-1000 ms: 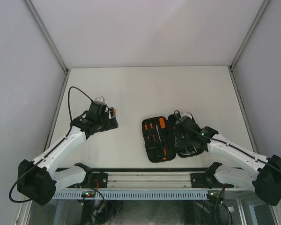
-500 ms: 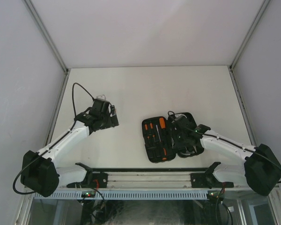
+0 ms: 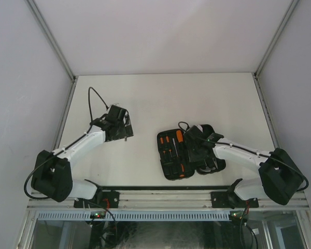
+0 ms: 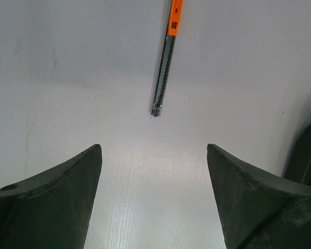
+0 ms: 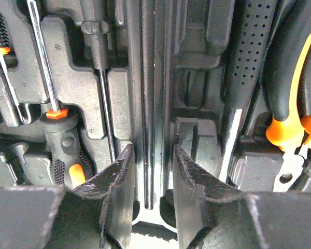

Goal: Sort the tools into containers
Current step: Move the storage box to the center of the board.

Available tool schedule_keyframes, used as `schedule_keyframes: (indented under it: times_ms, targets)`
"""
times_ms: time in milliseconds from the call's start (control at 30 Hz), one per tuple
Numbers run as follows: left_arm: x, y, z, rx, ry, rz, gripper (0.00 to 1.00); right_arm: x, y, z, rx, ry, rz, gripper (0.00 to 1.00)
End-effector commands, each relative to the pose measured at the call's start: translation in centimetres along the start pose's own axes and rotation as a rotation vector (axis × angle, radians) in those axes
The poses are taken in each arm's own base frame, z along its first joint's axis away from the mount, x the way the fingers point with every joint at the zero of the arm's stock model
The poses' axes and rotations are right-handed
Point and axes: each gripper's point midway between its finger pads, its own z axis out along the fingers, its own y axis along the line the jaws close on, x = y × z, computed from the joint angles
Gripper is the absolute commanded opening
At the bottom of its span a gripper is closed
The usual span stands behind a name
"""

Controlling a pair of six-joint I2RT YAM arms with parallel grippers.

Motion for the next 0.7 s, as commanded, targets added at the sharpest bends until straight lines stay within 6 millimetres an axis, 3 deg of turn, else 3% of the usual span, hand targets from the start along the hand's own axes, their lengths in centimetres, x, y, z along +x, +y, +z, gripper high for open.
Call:
schedule_keyframes:
  times_ms: [0,200,300,467,667]
  targets:
    - [-3.3,-1.3,-0.1,0.021,-0.085,-0.022,0.86,-1.0,-0.9,0.5,0.055,-0.024,0.057,0.21]
    - [-3.9,-1.9,1.0,0.013,-0.081,-0.024,0.85,-2.7,-1.0,1.0,0.047,-0.038,0.093,0.2]
    - [-4.3,-2.1,1.6,-0.001,-0.079,-0.016,0.85,-3.7,-0.9,0.6,0.038,-0.064,0.083,0.28]
    - [-5.1,-1.9,2.5,-0.036,-0.086,-0.005,0.86,-5.1,0.2,-2.2,-0.047,-0.162,0.043,0.38]
    - [-6.6,-1.8,3.5,-0.05,-0.086,0.007,0.86,-6.2,1.1,-6.9,-0.169,-0.307,0.052,0.4]
